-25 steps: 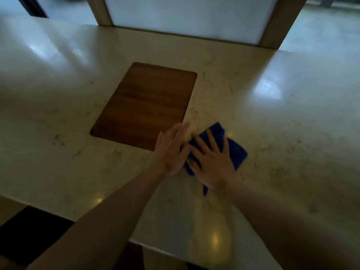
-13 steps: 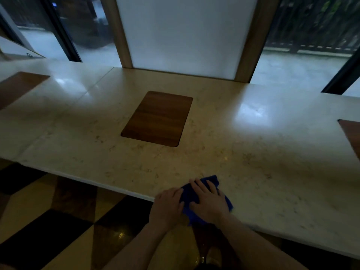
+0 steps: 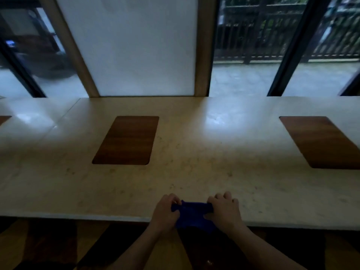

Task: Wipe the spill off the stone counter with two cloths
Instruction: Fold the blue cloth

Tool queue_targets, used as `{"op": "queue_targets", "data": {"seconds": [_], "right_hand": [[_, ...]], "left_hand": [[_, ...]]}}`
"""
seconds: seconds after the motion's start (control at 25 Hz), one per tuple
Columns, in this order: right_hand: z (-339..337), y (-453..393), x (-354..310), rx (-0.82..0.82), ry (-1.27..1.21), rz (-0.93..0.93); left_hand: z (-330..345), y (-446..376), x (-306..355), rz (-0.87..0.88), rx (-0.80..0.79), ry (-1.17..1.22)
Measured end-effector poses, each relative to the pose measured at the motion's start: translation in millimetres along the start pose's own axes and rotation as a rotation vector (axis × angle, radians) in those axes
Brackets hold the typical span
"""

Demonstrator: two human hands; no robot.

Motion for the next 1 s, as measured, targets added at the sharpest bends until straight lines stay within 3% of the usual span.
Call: {"op": "queue_targets", "data": {"seconds": [0.28, 0.44, 0.56, 0.76, 0.84, 1.0], "right_hand": [[-106, 79, 177, 0.005, -0.688, 0.001], [-155, 151, 287, 0.161, -0.728, 0.041], [-178, 213, 370, 0.406, -0.786, 0.127], [-195, 311, 469, 0.722, -0.917, 0.332], [-199, 344, 501, 0.821, -0.950, 0.398], [-200, 388, 545, 0.926, -0.980, 0.500]], "left_hand": [[57, -14, 171, 0.219, -0.068, 0.352], [119, -21, 291, 0.357, -0.222, 0.317], [178, -11, 375, 0.480, -0.341, 0.371], [268, 20, 494, 0.450, -0.524, 0.613], [301, 37, 534, 0.505, -0.626, 0.609], [347, 51, 595, 0.713, -0.601, 0.453]]}}
Point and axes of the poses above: each hand's wrist, its own y-axis away from the middle knuckle, its own z-axis out of the palm, x = y × z, the point moved 5 cm from there along -y, towards the middle knuckle, and after that the axes turned 3 degrees about z, right-handed, at the moved point
